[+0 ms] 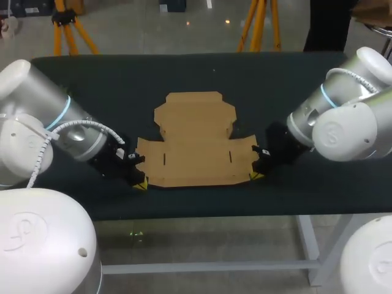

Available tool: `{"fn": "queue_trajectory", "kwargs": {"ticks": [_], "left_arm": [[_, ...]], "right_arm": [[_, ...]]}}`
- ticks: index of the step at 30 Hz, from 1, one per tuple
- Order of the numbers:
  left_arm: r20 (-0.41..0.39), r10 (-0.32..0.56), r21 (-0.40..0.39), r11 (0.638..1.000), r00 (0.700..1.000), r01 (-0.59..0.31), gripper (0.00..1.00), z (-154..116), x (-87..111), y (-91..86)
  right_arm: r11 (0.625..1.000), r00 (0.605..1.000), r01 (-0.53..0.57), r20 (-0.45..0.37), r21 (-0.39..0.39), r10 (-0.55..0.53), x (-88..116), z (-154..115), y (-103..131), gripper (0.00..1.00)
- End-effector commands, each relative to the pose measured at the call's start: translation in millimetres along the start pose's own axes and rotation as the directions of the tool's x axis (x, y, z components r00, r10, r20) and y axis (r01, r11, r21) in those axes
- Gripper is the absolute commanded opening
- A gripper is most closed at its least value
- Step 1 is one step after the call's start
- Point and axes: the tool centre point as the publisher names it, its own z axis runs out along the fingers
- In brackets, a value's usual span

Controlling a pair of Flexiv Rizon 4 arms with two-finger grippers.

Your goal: Assemble the packaging by folding the flat box into shape, placing the metal phone stand inside, and closing the box properly

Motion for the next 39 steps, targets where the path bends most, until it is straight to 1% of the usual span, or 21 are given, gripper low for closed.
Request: {"fn": "queue_trajectory", "kwargs": {"ticks": [1,9,22,30,39], "left_arm": [[-0.003,0.000,-0.020,1.000,1.000,0.000,0.00,8,-0.5,-6.6],[-0.015,-0.004,-0.028,1.000,1.000,0.004,0.00,11,-1.9,-6.4],[-0.019,-0.004,-0.026,1.000,1.000,0.004,0.00,12,-2.1,-3.0],[-0.029,-0.016,-0.032,0.999,0.999,0.016,0.00,16,-4.7,-2.6],[-0.021,-0.004,-0.056,0.998,1.000,0.003,0.00,23,-0.6,-11.2]], "right_arm": [[1.000,1.000,0.005,-0.015,0.008,-0.005,0,2,3,0.00],[1.000,1.000,0.012,-0.025,0.004,-0.011,2,4,3,0.00],[1.000,1.000,0.000,-0.019,-0.010,0.000,-1,-2,-6,0.00],[1.000,1.000,0.008,-0.024,-0.008,-0.008,4,0,-11,0.00],[1.000,0.999,0.018,-0.033,-0.010,-0.019,10,1,-13,0.00]]}}
